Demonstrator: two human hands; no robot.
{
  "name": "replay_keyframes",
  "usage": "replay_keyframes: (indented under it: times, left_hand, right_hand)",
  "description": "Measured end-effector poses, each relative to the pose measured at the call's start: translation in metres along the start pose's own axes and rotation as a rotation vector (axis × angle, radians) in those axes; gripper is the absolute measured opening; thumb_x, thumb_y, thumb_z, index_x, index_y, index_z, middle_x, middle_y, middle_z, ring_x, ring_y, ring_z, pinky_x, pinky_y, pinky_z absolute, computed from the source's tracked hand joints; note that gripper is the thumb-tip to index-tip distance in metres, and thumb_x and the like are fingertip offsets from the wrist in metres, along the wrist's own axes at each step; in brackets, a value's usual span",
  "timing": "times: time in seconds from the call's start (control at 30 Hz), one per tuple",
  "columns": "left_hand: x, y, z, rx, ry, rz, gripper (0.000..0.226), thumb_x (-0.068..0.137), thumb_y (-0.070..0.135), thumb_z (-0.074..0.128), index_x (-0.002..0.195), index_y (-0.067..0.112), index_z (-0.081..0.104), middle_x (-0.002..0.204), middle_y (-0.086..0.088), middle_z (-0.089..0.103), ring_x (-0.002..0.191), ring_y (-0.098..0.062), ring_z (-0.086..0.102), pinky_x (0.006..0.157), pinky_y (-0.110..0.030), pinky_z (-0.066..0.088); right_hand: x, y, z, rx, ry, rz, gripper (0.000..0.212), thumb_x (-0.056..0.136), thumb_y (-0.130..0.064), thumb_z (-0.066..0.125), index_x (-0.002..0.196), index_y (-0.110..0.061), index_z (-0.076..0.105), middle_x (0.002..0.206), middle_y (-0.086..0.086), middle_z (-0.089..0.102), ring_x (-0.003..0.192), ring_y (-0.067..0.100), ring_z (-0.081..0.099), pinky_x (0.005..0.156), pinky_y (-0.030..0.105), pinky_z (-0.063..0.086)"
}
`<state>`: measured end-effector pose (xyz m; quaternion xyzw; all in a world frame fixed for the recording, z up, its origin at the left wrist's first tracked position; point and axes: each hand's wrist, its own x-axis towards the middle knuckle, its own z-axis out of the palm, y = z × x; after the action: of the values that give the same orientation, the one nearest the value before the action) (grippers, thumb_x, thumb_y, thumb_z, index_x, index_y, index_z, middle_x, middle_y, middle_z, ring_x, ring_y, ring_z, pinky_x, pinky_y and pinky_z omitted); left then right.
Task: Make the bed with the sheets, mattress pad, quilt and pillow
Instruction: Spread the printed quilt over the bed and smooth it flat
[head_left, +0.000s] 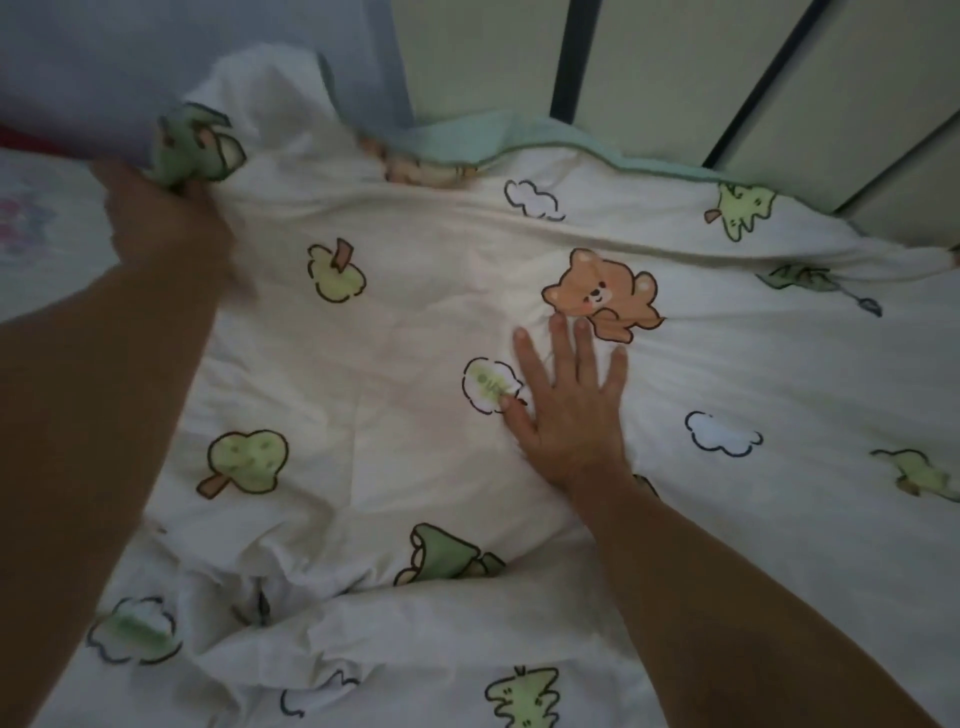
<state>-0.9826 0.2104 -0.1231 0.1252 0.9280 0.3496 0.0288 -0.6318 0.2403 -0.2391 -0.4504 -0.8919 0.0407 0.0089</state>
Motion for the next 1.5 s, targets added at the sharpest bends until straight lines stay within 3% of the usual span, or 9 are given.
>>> replay_keyframes:
  times: [0.13,0.2,0.3,0.33,0.4,0.47,0.9,1.37,1.5]
  left_hand:
    - [-0.022,0.005,0.013,0.397,0.099,0.207,0.076,0.091,0.038,0.046,0.151,0.008,0.009,0.156,-0.019,0.01,0.142,-0.039,0.015,0.113,-0.049,0.017]
    - [-0.058,0.014,0.02,0.353,0.063,0.541,0.068,0.088,0.028,0.048,0.147,0.01,0.021,0.153,-0.018,0.02,0.139,-0.038,0.022,0.112,-0.046,0.02]
    - [-0.098,0.01,0.043,0.398,-0.217,1.023,0.059,0.087,0.031,0.048,0.143,0.017,0.034,0.15,-0.014,0.032,0.134,-0.036,0.033,0.107,-0.046,0.027]
    - [-0.104,0.006,0.051,0.475,-0.355,1.041,0.061,0.09,0.036,0.047,0.146,0.021,0.029,0.154,-0.011,0.025,0.139,-0.034,0.028,0.109,-0.047,0.025]
    - [-0.104,-0.004,0.063,0.612,-0.629,0.846,0.073,0.091,0.048,0.048,0.15,0.033,0.009,0.16,0.001,0.002,0.146,-0.028,0.006,0.115,-0.047,0.014]
    - [-0.1,-0.011,0.068,0.7,-0.75,0.732,0.086,0.086,0.057,0.051,0.148,0.038,-0.006,0.159,0.007,-0.011,0.146,-0.026,-0.006,0.118,-0.047,0.009]
    - [-0.098,-0.004,0.086,0.867,-0.778,0.731,0.099,0.083,0.057,0.055,0.146,0.034,-0.017,0.156,0.001,-0.022,0.144,-0.037,-0.01,0.114,-0.055,0.019]
    - [-0.103,-0.001,0.094,0.94,-0.715,0.777,0.099,0.082,0.059,0.054,0.147,0.031,-0.015,0.155,-0.005,-0.015,0.141,-0.043,0.003,0.11,-0.055,0.028]
    - [-0.095,0.006,0.084,1.004,-0.777,0.86,0.099,0.082,0.066,0.049,0.148,0.028,-0.014,0.156,-0.007,-0.011,0.14,-0.043,0.01,0.105,-0.052,0.035]
  right_hand:
    - [0.0,0.0,-0.001,0.007,0.013,-0.001,0.071,0.091,-0.06,0.026,0.153,-0.031,0.008,0.161,0.011,0.003,0.147,0.033,0.0,0.111,0.064,0.006]
    - [0.0,-0.001,-0.001,0.006,0.006,-0.003,0.07,0.091,-0.06,0.025,0.153,-0.031,0.008,0.161,0.011,0.003,0.147,0.034,0.0,0.111,0.064,0.006]
    - [0.0,-0.001,-0.001,-0.01,-0.003,-0.001,0.07,0.092,-0.06,0.024,0.153,-0.031,0.006,0.161,0.011,0.002,0.147,0.033,-0.001,0.112,0.064,0.006]
    - [0.001,-0.001,-0.002,-0.008,-0.003,0.001,0.07,0.092,-0.06,0.025,0.153,-0.031,0.006,0.161,0.011,0.003,0.147,0.033,-0.001,0.112,0.064,0.006]
    - [0.001,-0.001,-0.001,-0.006,-0.002,0.001,0.07,0.092,-0.06,0.027,0.153,-0.031,0.008,0.161,0.011,0.004,0.147,0.034,0.0,0.111,0.064,0.007]
    - [0.001,-0.001,-0.001,0.0,0.001,-0.002,0.07,0.091,-0.06,0.027,0.153,-0.031,0.01,0.16,0.012,0.005,0.147,0.034,0.001,0.111,0.065,0.007]
    - [0.002,0.001,-0.001,0.013,-0.02,-0.01,0.069,0.092,-0.06,0.028,0.152,-0.03,0.014,0.16,0.011,0.007,0.147,0.034,0.002,0.111,0.064,0.006]
    - [0.007,0.004,-0.006,0.017,-0.077,0.002,0.069,0.089,-0.06,0.033,0.151,-0.034,0.015,0.161,0.009,0.007,0.148,0.031,0.0,0.112,0.063,0.004]
    - [0.007,0.003,-0.006,0.036,-0.033,0.027,0.069,0.089,-0.059,0.038,0.151,-0.035,0.019,0.16,0.007,0.011,0.148,0.028,0.002,0.113,0.062,0.007]
